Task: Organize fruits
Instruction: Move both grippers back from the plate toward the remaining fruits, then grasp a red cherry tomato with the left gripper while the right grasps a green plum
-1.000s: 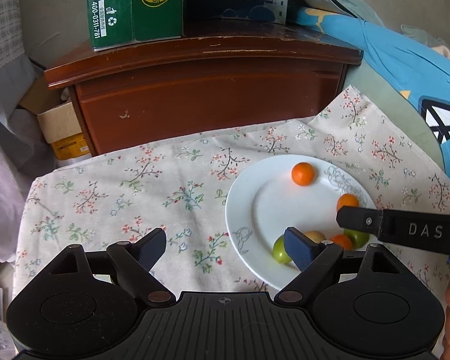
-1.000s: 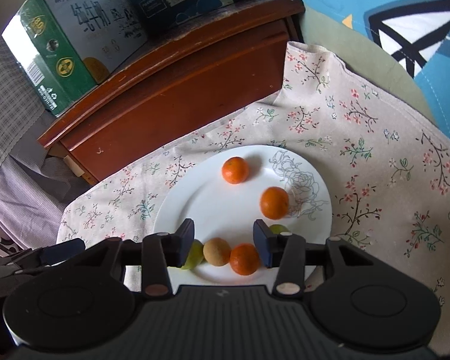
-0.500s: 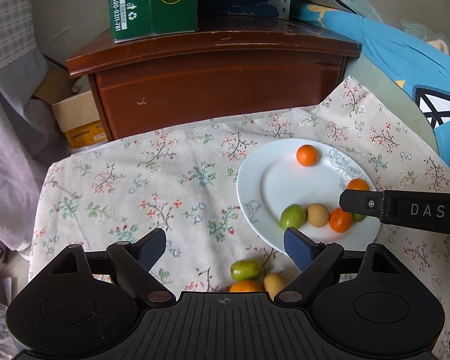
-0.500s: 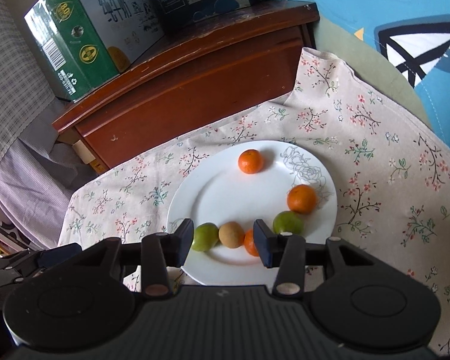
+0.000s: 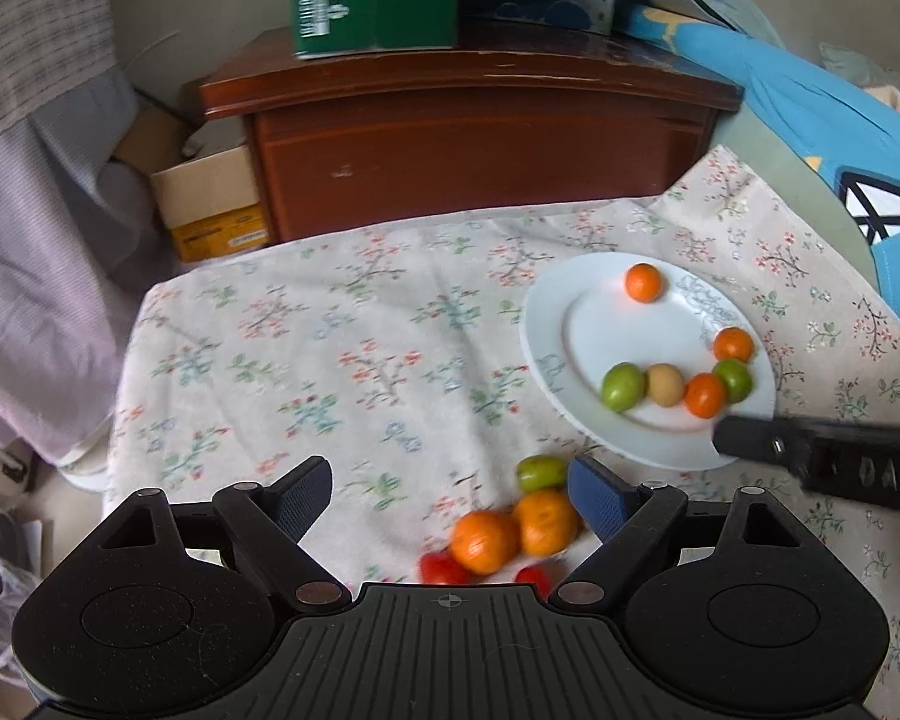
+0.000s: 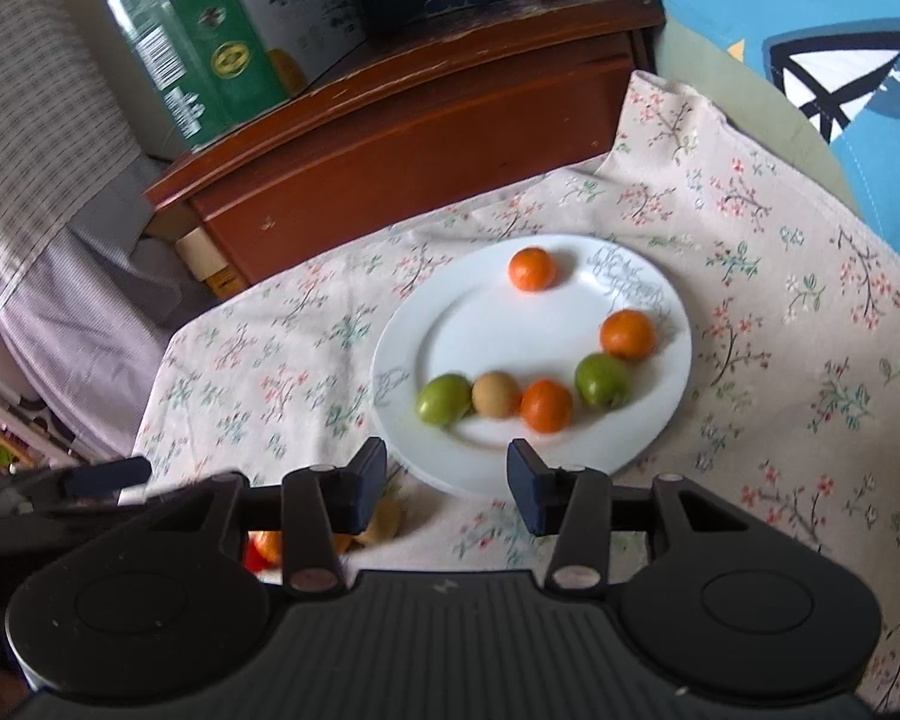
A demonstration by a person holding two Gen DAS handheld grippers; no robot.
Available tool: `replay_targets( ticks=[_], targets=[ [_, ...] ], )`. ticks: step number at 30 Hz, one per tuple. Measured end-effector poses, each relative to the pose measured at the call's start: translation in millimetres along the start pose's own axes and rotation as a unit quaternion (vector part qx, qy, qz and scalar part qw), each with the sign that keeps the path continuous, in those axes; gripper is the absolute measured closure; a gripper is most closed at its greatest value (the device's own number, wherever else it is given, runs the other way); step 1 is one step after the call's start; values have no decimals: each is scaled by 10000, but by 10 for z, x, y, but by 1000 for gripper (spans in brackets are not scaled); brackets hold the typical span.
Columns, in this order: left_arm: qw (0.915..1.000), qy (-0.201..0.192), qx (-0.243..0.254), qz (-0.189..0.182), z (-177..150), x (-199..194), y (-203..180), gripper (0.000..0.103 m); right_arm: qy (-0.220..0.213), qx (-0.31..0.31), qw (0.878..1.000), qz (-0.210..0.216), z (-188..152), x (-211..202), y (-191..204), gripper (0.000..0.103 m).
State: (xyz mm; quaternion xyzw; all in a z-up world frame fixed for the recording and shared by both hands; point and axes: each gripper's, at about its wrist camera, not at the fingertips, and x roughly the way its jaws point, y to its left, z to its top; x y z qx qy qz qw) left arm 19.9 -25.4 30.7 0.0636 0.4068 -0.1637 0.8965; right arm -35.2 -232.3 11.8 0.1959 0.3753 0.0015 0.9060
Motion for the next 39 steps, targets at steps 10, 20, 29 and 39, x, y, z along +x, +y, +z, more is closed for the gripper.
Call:
replay_targets(
  ticks=[10,20,29,39],
  targets=[
    [9983,5,-584,-40,-74,-116,375,15,604,-384,9964,452,-424,8,279,55],
    [9989,177,-415,-111,-184,-5,361,15,1002,-995,9876,691,-699,139,533,55],
    [9984,514,-175,-172,-380,183,345,17,1114,-1377,9822,619,-817,234,639,72],
    [9970,684,-109,-339,-501,384,276,36,1050,-1314,9841,567,-794,205,583,77]
  ],
)
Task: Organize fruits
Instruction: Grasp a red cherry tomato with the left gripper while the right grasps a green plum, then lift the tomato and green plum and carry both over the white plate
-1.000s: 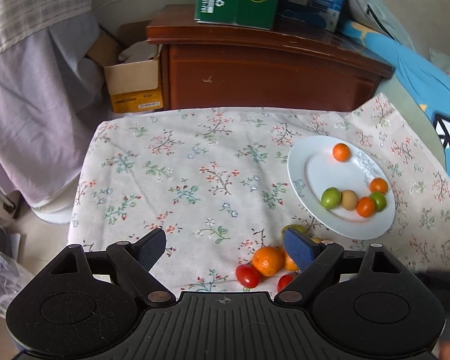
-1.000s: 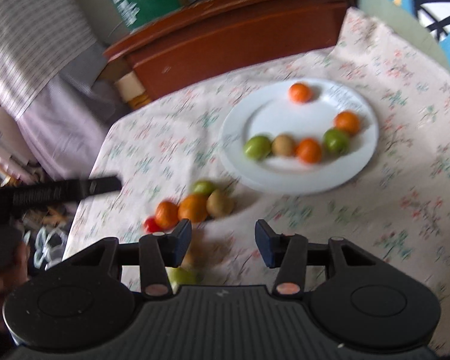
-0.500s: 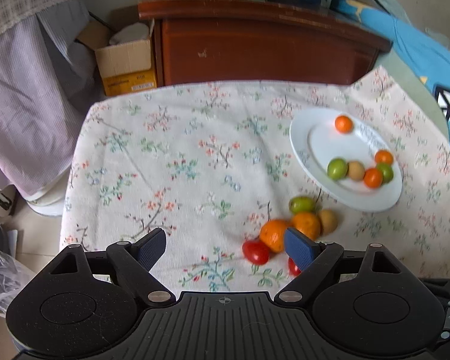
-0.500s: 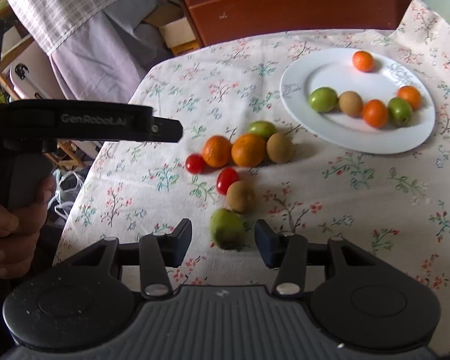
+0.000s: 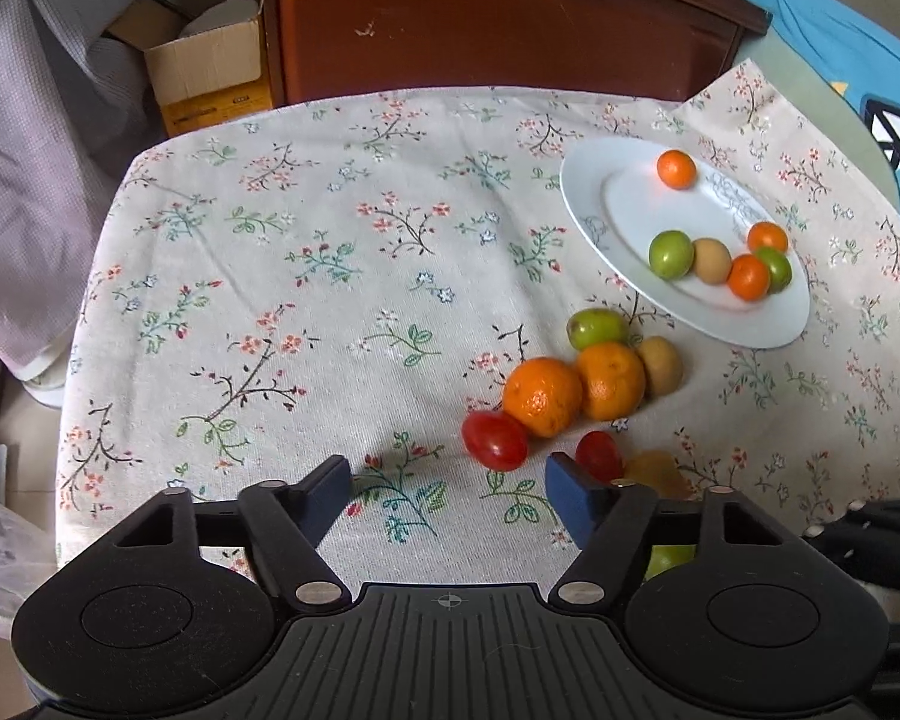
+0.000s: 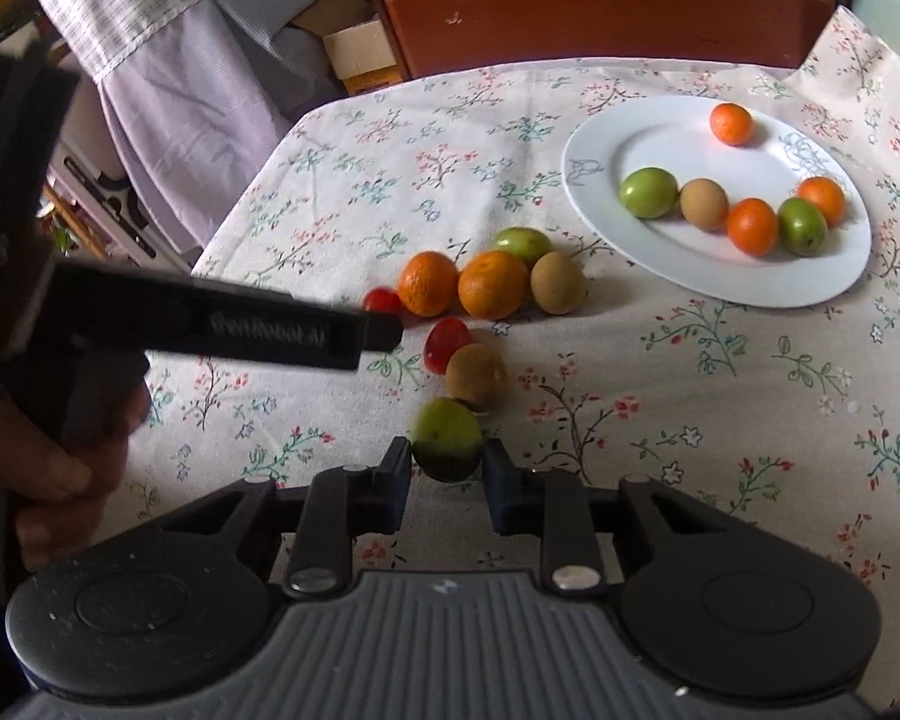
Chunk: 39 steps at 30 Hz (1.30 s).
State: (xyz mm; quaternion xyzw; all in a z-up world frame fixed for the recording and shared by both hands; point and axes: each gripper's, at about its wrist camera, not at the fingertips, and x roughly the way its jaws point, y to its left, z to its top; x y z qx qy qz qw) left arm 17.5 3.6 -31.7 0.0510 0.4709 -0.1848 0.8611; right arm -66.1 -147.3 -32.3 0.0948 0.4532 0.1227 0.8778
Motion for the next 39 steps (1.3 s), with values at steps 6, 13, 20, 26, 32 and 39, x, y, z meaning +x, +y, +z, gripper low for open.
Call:
replay_targets(
  ticks=[6,13,20,26,32,39],
  targets=[
    [9999,-99,4,-35,14,33,-12,44,-101,264,9996,-82,43,-45,-81,77],
    [9995,-232,126,-163,25,44,-73,64,-136,478,9987,-91,66,-68,-144,77],
    [9991,-294,238,-199,-2,43,-128,81,-167,562,9982,-110,82,-82,-179,77],
    [9989,-352,209,-246,-1,-5,-117,82,-198,617,9979,-87,102,-109,-204,77],
    [9984,-474,132,-267,16,-103,-109,82,-299,688,9972,-64,133,-168,-236,78],
    [9966,-722,86,-387,79,-264,-160,82,-509,812,9954,-76,208,-257,-307,78]
  ],
)
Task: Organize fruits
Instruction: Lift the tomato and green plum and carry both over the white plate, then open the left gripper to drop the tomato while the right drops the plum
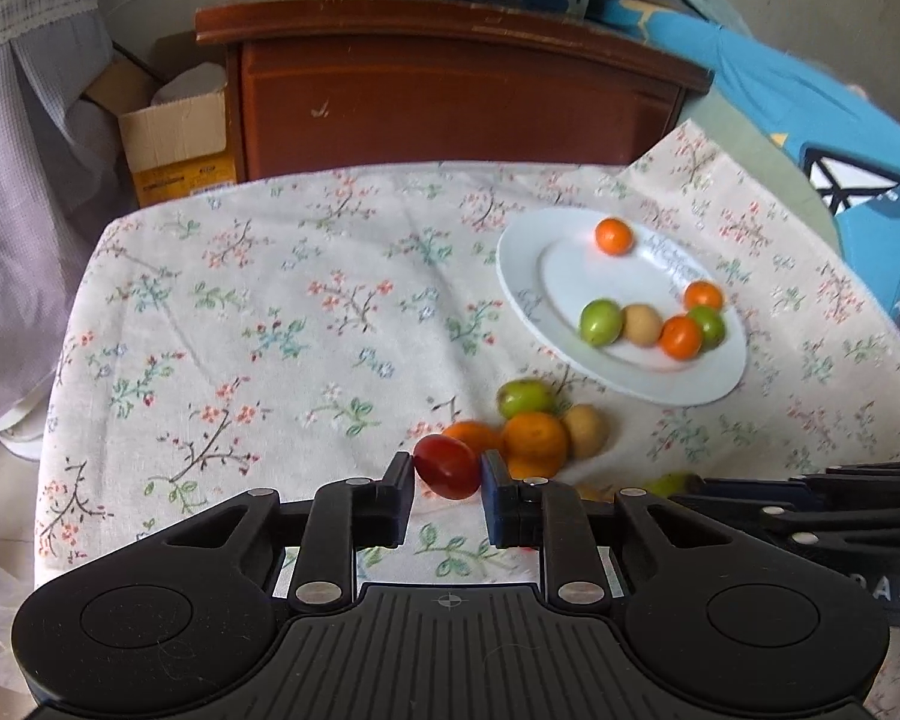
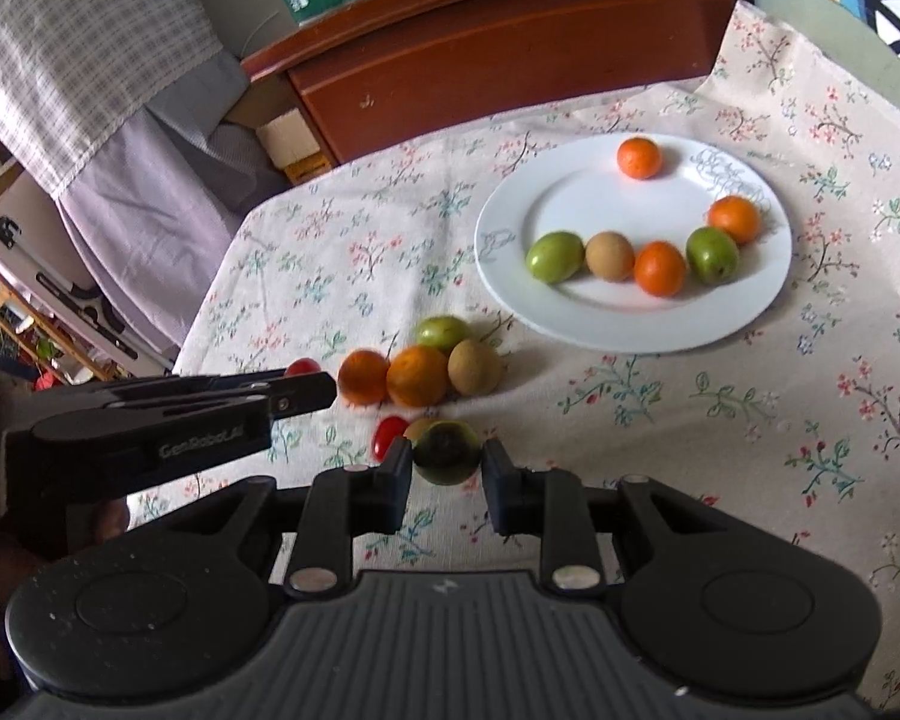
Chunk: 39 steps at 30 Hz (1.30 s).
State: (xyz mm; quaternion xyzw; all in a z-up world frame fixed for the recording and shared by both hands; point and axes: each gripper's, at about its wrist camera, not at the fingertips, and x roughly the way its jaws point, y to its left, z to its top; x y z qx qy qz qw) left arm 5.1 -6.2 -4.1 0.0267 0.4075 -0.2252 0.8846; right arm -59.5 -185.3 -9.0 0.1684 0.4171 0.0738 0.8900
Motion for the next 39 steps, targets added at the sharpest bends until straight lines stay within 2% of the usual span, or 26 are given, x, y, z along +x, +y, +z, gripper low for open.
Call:
replay_targets(
  ticks=[11,18,25,39],
  targets=[
    [9983,-539,88,-217,296,-223,-183,82,-659,181,9977,-30,350,-271,-128,78],
    [9973,-586,40,-432,536,-131,-288,82,-1037,370,9938,-177,659,-356,-316,78],
    [9976,-394,83,-560,695,183,-411,82,-921,797,9921,-292,777,-152,-597,78],
    [9977,-177,204,-627,830,636,-466,82,-764,971,9907,-569,887,164,-858,78]
  ],
)
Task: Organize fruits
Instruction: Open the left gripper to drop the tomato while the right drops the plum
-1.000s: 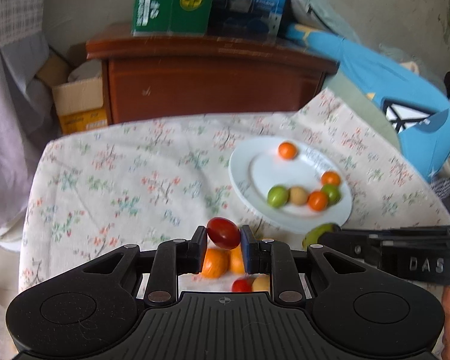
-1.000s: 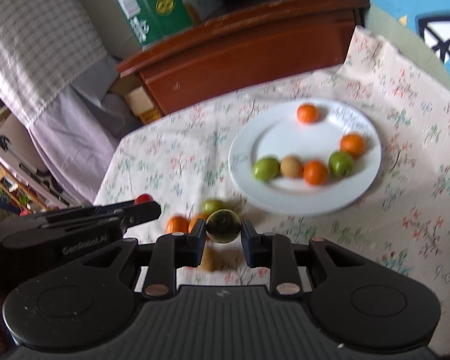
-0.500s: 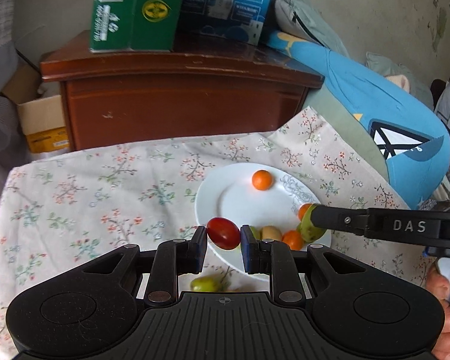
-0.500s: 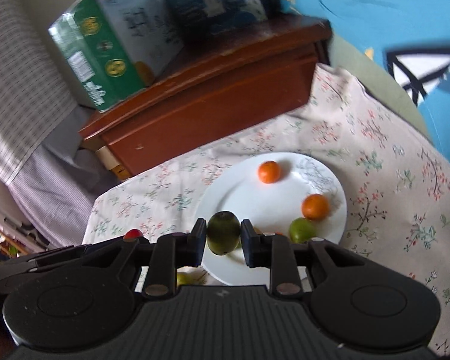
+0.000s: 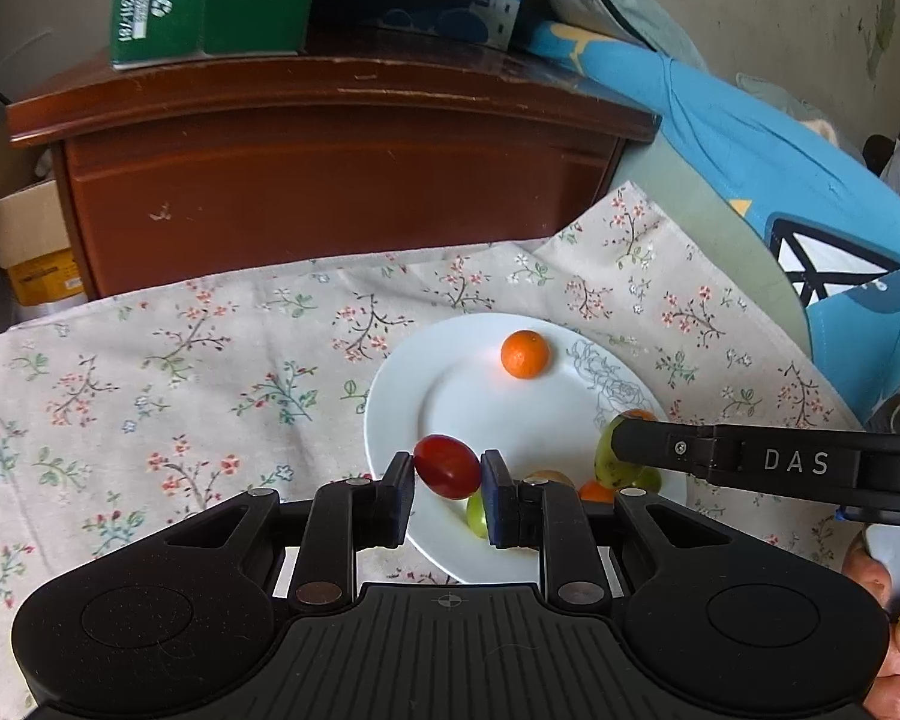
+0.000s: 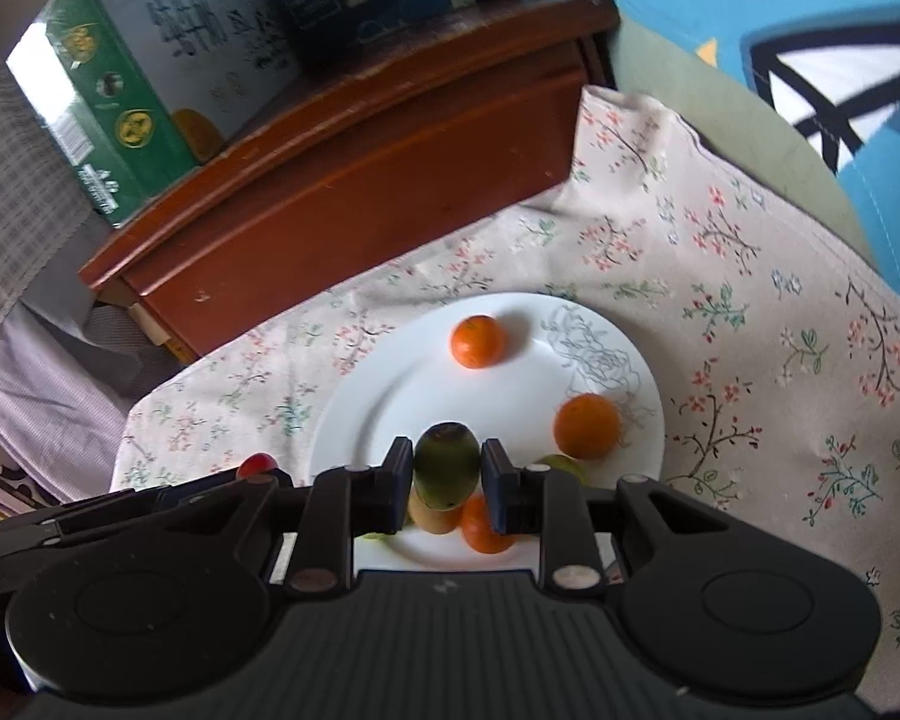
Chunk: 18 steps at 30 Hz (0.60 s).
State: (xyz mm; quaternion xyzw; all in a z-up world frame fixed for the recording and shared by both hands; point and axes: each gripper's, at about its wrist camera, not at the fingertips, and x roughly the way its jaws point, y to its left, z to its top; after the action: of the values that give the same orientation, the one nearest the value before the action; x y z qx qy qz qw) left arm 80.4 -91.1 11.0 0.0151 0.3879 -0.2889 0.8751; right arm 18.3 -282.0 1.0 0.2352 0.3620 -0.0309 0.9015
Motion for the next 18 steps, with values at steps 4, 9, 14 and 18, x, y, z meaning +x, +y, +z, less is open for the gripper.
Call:
replay_targets(
  ticks=[4,9,14,18],
  targets=[
    [9999,73,-71,-39,16,129,12,82,27,41,10000,-68,7,72,-47,78],
    [9998,143,-108,-118,28,247,14,82,13,80,9999,-69,9,129,-67,76],
    [9998,72,-171,-70,60,223,1,69,-53,184,9998,-40,21,125,-92,75],
    [9996,-168,-213,109,115,67,28,50,-158,134,9998,20,34,71,-71,75]
  ],
)
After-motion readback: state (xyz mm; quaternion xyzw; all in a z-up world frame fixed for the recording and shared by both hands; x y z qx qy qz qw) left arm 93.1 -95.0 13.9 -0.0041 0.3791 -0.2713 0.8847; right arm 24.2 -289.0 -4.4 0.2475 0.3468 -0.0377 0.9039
